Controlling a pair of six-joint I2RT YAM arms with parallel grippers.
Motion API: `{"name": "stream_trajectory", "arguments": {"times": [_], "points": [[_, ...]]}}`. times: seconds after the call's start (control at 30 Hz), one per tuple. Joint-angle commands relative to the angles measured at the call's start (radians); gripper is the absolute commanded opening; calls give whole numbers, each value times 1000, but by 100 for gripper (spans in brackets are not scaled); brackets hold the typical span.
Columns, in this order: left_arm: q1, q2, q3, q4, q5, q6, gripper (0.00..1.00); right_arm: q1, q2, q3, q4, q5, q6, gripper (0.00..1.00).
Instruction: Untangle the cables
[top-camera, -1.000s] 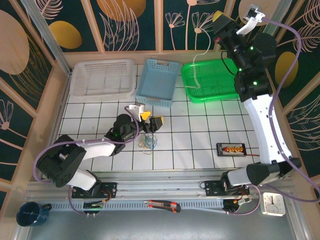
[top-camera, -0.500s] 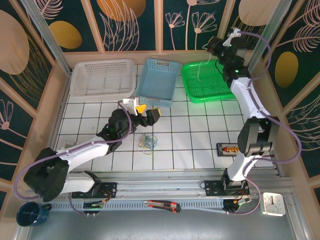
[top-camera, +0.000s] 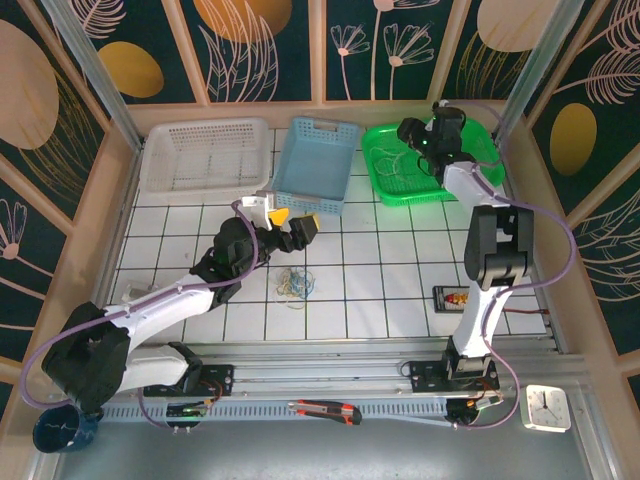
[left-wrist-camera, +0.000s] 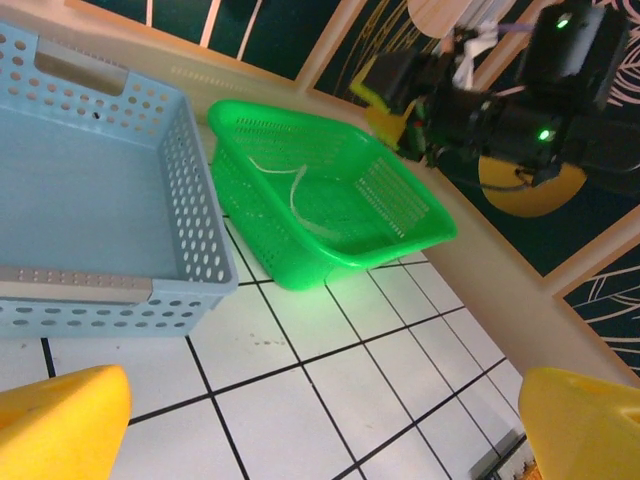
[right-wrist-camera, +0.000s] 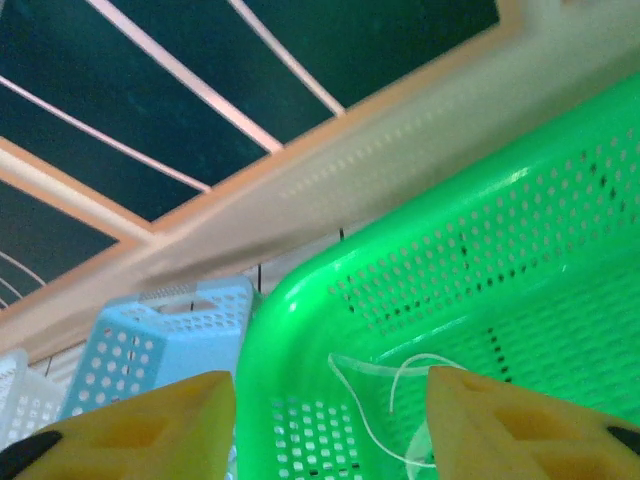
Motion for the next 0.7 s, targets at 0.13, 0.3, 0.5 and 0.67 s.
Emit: {"name": "stream_trajectory", "arguments": {"times": [0.13, 0.3, 0.5, 0.67], "points": [[-5, -7, -5, -38, -10, -14, 99, 4, -162, 11, 5, 58, 0, 56], [-4, -15, -15, -70, -7, 3, 99, 47, -258, -141, 33, 52, 13, 56], [-5, -9, -31, -91, 11, 3, 99, 124, -435, -364, 36, 45, 44, 56], [-4, -5, -60, -73, 8, -29, 99, 234, -555, -497, -3, 67, 41, 56]]}}
